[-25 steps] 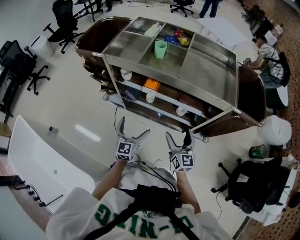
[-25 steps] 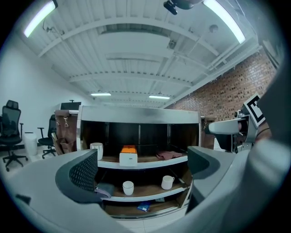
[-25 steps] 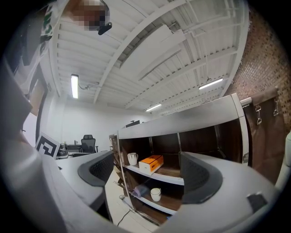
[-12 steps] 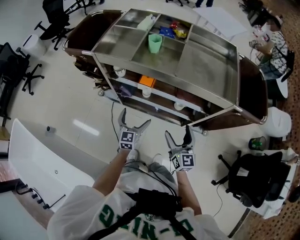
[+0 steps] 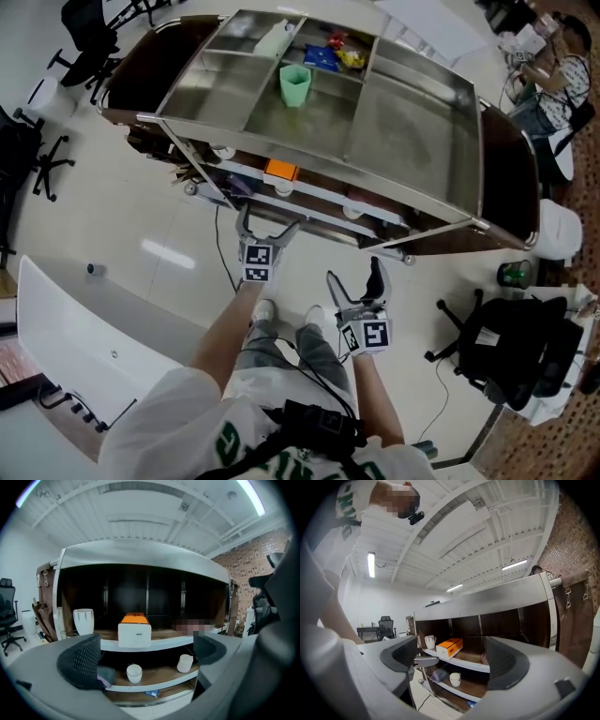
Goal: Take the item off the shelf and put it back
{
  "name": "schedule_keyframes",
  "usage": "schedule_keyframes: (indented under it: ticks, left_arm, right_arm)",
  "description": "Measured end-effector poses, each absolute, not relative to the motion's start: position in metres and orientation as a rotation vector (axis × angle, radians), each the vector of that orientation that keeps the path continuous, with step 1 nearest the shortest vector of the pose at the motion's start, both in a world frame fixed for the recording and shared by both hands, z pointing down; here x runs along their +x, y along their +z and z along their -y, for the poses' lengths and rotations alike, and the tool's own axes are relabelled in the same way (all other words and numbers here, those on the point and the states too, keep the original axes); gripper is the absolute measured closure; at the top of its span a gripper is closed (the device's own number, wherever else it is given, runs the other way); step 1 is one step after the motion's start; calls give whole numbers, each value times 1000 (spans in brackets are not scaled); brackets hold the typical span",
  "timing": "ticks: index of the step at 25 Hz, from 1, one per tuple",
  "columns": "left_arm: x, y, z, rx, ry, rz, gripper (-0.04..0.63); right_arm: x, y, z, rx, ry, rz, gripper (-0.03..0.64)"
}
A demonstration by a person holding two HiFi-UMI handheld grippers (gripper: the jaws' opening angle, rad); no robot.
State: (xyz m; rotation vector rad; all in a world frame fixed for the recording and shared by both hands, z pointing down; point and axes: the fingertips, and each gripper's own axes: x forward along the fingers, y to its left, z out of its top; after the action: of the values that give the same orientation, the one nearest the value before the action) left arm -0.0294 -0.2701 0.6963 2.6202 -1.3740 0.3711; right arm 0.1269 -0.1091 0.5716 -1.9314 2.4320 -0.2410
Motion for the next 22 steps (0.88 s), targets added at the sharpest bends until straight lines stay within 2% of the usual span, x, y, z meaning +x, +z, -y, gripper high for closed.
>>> schedule_keyframes:
  ticks: [22]
  left_arm:
    - [16,740,412,2525,398,1402,-8]
  right_arm:
    - [136,583,100,-1965,-347,-2401,146]
